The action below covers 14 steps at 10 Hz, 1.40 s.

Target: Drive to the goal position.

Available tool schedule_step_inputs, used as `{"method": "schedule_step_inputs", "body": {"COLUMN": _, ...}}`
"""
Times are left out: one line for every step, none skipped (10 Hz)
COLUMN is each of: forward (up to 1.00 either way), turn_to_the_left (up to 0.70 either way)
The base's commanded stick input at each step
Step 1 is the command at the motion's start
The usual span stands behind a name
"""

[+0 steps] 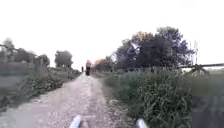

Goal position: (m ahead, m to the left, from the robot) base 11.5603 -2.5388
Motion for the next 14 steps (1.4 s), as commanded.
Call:
{"method": "schedule_step_inputs", "body": {"forward": 1.0, "turn_to_the_left": 0.2}}
{"method": "schedule_step_inputs", "body": {"forward": 1.0, "turn_to_the_left": 0.06}}
{"method": "schedule_step_inputs", "body": {"forward": 1.0, "turn_to_the_left": 0.0}}
{"method": "schedule_step_inputs", "body": {"forward": 1.0, "turn_to_the_left": 0.0}}
{"method": "schedule_step_inputs", "body": {"forward": 1.0, "turn_to_the_left": 0.0}}
{"method": "schedule_step_inputs", "body": {"forward": 1.0, "turn_to_the_left": 0.0}}
{"method": "schedule_step_inputs", "body": {"forward": 1.0, "turn_to_the_left": 0.0}}
{"method": "schedule_step_inputs", "body": {"forward": 1.0, "turn_to_the_left": 0.0}}
{"method": "schedule_step_inputs", "body": {"forward": 1.0, "turn_to_the_left": 0.0}}
{"method": "schedule_step_inputs", "body": {"forward": 1.0, "turn_to_the_left": 0.0}}
{"method": "schedule_step_inputs", "body": {"forward": 1.0, "turn_to_the_left": 0.0}}
{"method": "schedule_step_inputs", "body": {"forward": 1.0, "turn_to_the_left": 0.0}}
{"method": "schedule_step_inputs", "body": {"forward": 1.0, "turn_to_the_left": 0.0}}
{"method": "schedule_step_inputs", "body": {"forward": 1.0, "turn_to_the_left": 0.0}}
